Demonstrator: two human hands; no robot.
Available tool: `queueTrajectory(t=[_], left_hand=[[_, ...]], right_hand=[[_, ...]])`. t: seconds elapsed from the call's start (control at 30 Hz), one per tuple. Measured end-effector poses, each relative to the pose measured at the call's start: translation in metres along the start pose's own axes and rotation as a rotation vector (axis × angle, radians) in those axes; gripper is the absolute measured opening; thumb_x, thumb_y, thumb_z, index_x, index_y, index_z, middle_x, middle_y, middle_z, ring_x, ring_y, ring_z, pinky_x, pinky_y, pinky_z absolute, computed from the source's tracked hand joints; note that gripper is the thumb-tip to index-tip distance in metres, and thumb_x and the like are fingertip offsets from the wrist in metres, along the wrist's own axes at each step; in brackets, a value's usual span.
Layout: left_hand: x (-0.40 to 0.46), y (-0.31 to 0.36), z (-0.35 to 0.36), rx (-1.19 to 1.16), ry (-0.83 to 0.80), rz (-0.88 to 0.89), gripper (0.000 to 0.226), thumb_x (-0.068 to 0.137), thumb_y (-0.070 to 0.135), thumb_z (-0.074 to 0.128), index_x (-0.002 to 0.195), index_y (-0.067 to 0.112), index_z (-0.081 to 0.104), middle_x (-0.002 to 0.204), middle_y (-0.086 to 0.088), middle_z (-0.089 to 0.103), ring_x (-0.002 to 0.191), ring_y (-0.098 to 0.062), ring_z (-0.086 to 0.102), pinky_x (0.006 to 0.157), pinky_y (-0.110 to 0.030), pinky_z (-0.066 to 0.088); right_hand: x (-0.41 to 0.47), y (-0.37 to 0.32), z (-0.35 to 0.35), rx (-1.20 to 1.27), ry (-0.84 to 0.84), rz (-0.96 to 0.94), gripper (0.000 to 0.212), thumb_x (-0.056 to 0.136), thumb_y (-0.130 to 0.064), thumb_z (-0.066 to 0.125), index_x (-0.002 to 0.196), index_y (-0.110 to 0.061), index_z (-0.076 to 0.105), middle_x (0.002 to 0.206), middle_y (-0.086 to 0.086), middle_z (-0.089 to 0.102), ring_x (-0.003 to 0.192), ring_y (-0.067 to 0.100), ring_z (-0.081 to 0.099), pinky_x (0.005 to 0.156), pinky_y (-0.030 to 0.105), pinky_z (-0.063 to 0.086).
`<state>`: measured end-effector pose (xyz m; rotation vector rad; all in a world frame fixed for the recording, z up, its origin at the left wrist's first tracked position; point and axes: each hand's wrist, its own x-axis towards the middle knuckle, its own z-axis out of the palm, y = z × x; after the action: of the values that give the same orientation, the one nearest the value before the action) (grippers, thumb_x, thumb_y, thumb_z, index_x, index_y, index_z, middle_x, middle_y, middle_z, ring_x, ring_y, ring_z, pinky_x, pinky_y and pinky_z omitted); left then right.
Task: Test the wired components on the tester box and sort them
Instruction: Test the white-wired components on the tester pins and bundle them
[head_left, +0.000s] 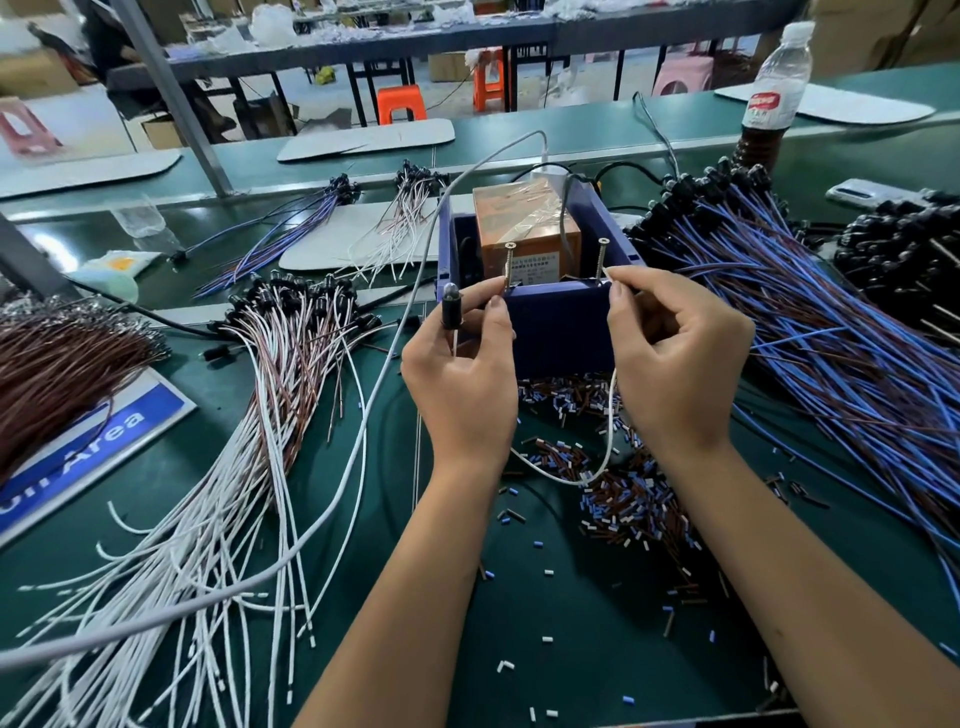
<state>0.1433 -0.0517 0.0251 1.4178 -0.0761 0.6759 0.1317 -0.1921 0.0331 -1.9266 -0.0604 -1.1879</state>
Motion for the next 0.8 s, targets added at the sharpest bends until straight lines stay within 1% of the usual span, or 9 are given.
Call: queueTrajectory(t=[0.13, 0.23, 0.3, 0.33, 0.4, 0.47, 0.6, 0.8], left_hand=[[-0.001, 0.002, -0.003, -0.001, 0.019, 0.043, 0.015, 0.097, 0.003, 0.066, 0.103, 0.008, 0.079, 0.079, 0.0, 0.07, 0.076, -0.016, 0.064, 0.076, -0.019, 0.049], [-0.004, 0.006, -0.005, 0.024, 0.029, 0.117, 0.016, 0.097, 0.006, 0.067, 0.101, 0.014, 0.079, 0.081, 0.001, 0.073, 0.072, -0.011, 0.065, 0.068, -0.018, 0.048], [-0.005, 0.006, -0.004, 0.049, 0.033, 0.141, 0.013, 0.096, 0.008, 0.068, 0.1, 0.014, 0.079, 0.08, 0.0, 0.074, 0.07, -0.012, 0.066, 0.067, -0.021, 0.051], [-0.004, 0.005, -0.004, 0.06, 0.044, 0.142, 0.011, 0.095, 0.009, 0.07, 0.099, 0.012, 0.079, 0.08, -0.001, 0.074, 0.071, -0.014, 0.068, 0.067, -0.024, 0.053], [-0.001, 0.003, -0.002, 0.089, 0.06, 0.144, 0.007, 0.093, 0.01, 0.072, 0.096, 0.008, 0.079, 0.079, -0.004, 0.075, 0.072, -0.019, 0.071, 0.069, -0.034, 0.059], [0.002, 0.001, -0.002, 0.131, 0.064, 0.156, 0.007, 0.093, 0.011, 0.074, 0.093, 0.006, 0.078, 0.077, -0.004, 0.074, 0.071, -0.021, 0.071, 0.071, -0.038, 0.061], [0.008, -0.002, -0.004, 0.173, 0.089, 0.166, 0.007, 0.092, 0.014, 0.075, 0.09, 0.007, 0.077, 0.074, -0.001, 0.073, 0.069, -0.018, 0.07, 0.07, -0.041, 0.06], [0.01, -0.003, -0.006, 0.187, 0.1, 0.16, 0.01, 0.091, 0.017, 0.075, 0.09, 0.007, 0.077, 0.075, 0.001, 0.072, 0.069, -0.017, 0.069, 0.072, -0.043, 0.06]], right_hand=[[0.002, 0.002, -0.004, 0.006, 0.008, -0.045, 0.015, 0.099, -0.01, 0.066, 0.102, -0.009, 0.08, 0.085, -0.003, 0.074, 0.073, 0.007, 0.065, 0.067, 0.021, 0.05], [0.002, 0.003, -0.006, -0.004, 0.008, -0.084, 0.013, 0.099, -0.011, 0.067, 0.1, -0.008, 0.08, 0.083, -0.002, 0.072, 0.072, 0.007, 0.063, 0.067, 0.018, 0.047], [0.0, 0.002, -0.005, -0.023, 0.004, -0.116, 0.011, 0.098, -0.011, 0.069, 0.096, -0.009, 0.079, 0.08, -0.002, 0.07, 0.068, 0.007, 0.06, 0.065, 0.017, 0.045], [0.0, 0.001, -0.003, -0.03, 0.005, -0.123, 0.009, 0.098, -0.012, 0.071, 0.094, -0.009, 0.079, 0.078, -0.002, 0.069, 0.066, 0.008, 0.059, 0.064, 0.017, 0.045], [0.002, 0.002, -0.001, -0.033, 0.013, -0.107, 0.01, 0.097, -0.014, 0.073, 0.09, -0.009, 0.078, 0.074, -0.001, 0.068, 0.063, 0.012, 0.058, 0.061, 0.021, 0.045], [0.005, 0.003, 0.0, -0.029, 0.028, -0.07, 0.013, 0.097, -0.016, 0.073, 0.088, -0.009, 0.078, 0.073, -0.001, 0.067, 0.063, 0.014, 0.059, 0.059, 0.025, 0.047], [0.008, 0.006, 0.001, -0.034, 0.043, -0.038, 0.014, 0.096, -0.018, 0.072, 0.088, -0.009, 0.077, 0.074, -0.003, 0.068, 0.064, 0.012, 0.06, 0.06, 0.027, 0.049], [0.009, 0.009, 0.001, -0.041, 0.047, -0.014, 0.015, 0.097, -0.021, 0.071, 0.088, -0.01, 0.077, 0.071, -0.003, 0.068, 0.062, 0.011, 0.06, 0.058, 0.031, 0.05]])
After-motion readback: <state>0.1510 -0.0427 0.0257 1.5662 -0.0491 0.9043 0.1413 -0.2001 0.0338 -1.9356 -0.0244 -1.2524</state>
